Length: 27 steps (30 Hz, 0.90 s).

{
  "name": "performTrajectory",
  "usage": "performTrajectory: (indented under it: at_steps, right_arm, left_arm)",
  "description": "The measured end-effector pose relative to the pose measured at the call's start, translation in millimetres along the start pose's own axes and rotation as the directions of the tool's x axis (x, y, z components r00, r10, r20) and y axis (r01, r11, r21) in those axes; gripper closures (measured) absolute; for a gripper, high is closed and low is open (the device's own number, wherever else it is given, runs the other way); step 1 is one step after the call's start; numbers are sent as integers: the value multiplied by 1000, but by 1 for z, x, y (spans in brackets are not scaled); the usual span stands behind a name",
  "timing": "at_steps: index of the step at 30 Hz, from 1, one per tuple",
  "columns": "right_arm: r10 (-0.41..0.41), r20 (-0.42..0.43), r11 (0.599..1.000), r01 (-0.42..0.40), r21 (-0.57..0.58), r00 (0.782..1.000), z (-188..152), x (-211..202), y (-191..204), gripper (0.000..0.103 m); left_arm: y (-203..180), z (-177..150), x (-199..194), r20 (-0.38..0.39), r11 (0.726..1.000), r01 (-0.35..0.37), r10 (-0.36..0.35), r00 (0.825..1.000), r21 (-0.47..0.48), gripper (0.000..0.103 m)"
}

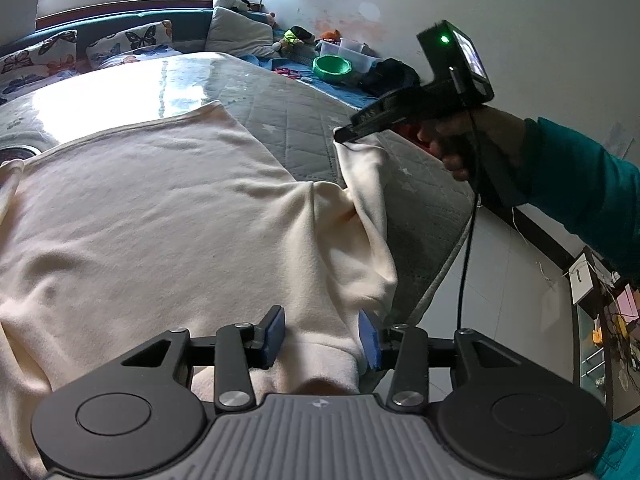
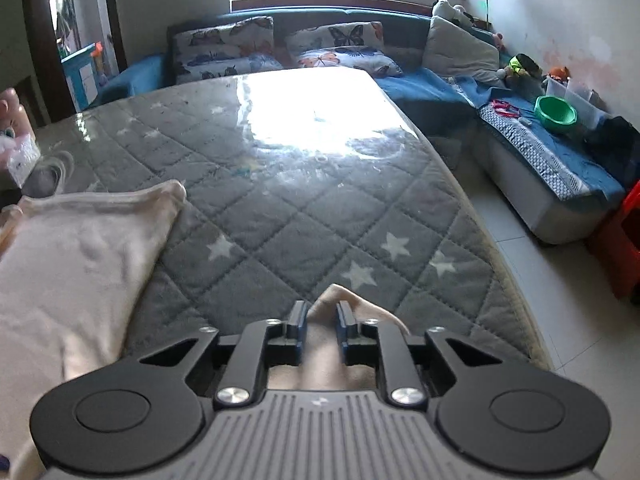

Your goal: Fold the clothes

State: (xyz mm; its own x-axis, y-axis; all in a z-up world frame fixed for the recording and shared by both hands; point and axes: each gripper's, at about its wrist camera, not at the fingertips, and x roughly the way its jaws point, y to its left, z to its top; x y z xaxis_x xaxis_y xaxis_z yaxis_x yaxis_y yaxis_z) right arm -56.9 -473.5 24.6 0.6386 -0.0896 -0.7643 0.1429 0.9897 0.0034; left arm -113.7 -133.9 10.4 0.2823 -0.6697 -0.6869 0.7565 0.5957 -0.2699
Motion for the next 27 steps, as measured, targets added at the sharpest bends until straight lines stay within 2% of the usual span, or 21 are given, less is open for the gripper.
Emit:
performTrajectory:
  at_steps: [1,4,7,8,12,14,16,18,20,21,23,27]
  right_arm:
    - [5,-5,1000,-5,3,1000,1,1,2,73]
    - [-36,-4,998,36,-43,999,4,4,12,75]
    - [-77,0,994,77,-72,997,6,6,15,95]
    - [-90,1,993,90,-80,996,6,6,14,98]
    - [-62,47,995,65,-72,997,8,-8,10,100]
    - [-18,129,998,25,-53,991,11,-30,6,100]
    - [24,221,999,-17,-35,975,10,-61,2,100]
    - [38,309,999,-33,-22,950,3,-94,-5,100]
    - [4,350,1000,-13,21,937,-11,-119,-19,101]
    - [-29,353,999,12,50,935,-21,-127,-27,101]
    - [-112,297,991,85,102,948,-42,-131,-49,101]
    - [-110,230,989,82,124,967,-51,-117,-57,101]
  left_arm:
    - [0,0,0,-1,1000,1,-1,1000,1,58]
    - [1,0,1,4,1000,3,-3,1000,-1,57]
    - [2,-2,1,9,1000,5,-5,1000,-10,57]
    - [2,-2,1,10,1000,7,-7,1000,-11,57]
    - [3,-2,1,13,1000,12,-12,1000,-15,57]
    - [3,-2,1,12,1000,12,-12,1000,-19,57]
    - [3,-2,1,12,1000,12,-12,1000,-18,57]
    - [4,-2,0,14,1000,14,-14,1000,-21,57]
    - [5,-3,0,16,1000,17,-17,1000,-23,56]
    - [5,-3,0,16,1000,19,-19,1000,-22,56]
    - [5,-3,0,17,1000,24,-24,1000,-19,54]
    - [4,-2,2,8,1000,28,-28,1000,6,52]
